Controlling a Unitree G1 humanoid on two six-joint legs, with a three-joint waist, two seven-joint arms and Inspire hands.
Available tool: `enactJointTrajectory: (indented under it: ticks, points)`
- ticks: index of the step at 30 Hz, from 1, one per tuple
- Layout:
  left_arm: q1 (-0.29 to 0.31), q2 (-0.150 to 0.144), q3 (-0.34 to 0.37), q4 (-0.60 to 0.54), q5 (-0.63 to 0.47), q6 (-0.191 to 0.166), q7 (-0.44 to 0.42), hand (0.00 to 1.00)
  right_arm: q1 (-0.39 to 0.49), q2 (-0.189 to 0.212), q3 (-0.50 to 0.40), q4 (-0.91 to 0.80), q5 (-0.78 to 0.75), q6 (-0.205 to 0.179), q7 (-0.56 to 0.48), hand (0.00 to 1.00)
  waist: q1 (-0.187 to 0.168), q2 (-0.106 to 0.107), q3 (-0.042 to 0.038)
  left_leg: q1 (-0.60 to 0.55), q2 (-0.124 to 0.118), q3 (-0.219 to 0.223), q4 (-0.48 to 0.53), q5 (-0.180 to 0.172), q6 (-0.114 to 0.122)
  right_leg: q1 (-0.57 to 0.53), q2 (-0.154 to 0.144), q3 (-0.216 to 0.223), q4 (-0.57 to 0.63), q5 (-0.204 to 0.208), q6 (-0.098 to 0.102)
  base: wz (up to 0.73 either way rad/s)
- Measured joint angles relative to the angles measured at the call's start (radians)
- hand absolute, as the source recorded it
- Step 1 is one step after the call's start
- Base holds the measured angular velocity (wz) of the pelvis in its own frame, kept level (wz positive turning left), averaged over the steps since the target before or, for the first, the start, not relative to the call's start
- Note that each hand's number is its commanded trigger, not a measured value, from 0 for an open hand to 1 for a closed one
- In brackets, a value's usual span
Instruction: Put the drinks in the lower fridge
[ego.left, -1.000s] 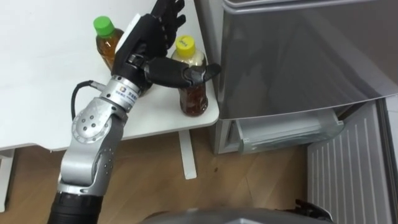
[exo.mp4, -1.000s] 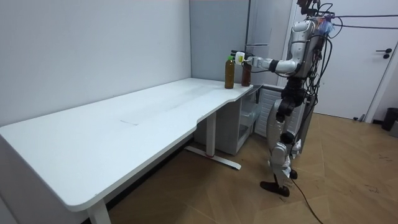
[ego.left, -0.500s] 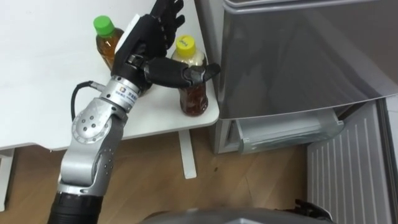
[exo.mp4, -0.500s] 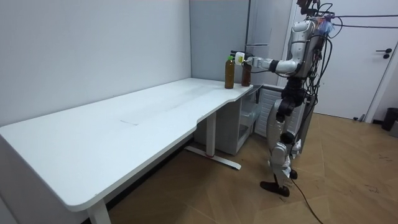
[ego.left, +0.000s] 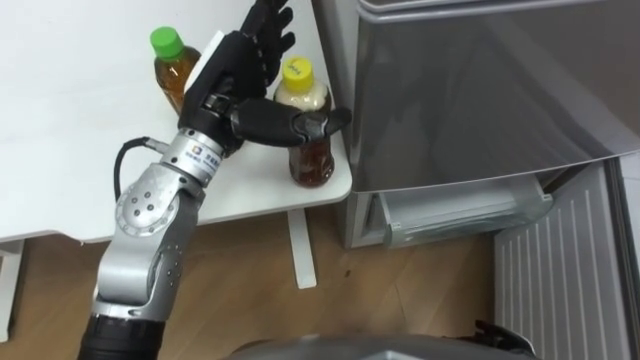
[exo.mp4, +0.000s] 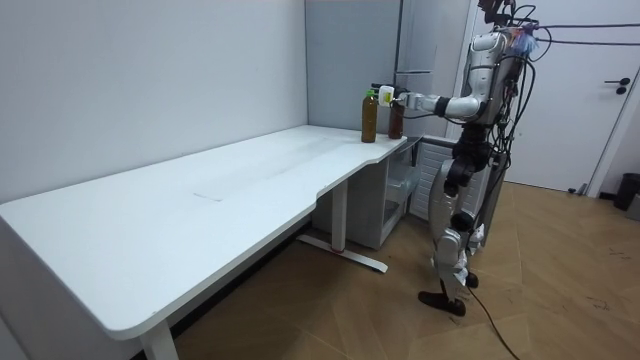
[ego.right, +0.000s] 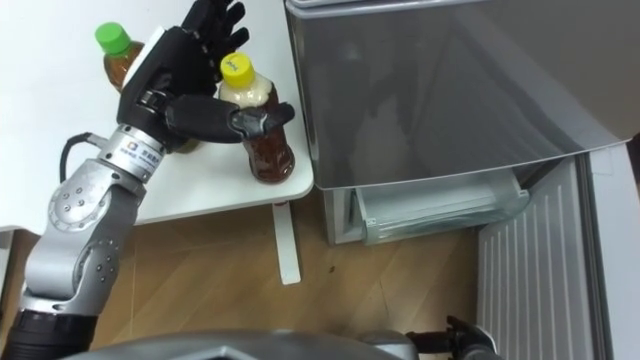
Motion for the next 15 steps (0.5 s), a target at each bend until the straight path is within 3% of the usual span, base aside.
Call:
enactJointTrajectory:
  ticks: [15]
  points:
    - [0.004,-0.001,-0.037,0.024,-0.001,0.0,-0.008,0.0,-0.002,-0.001,0.002,-0.003,0.004,0.0,0.006,0.0,0.011,-0.001,0.0033,0.001,0.0,0.001,-0.003,0.0,0.0,-0.001,0.0,0.0,-0.001,0.0,0.0,0.0]
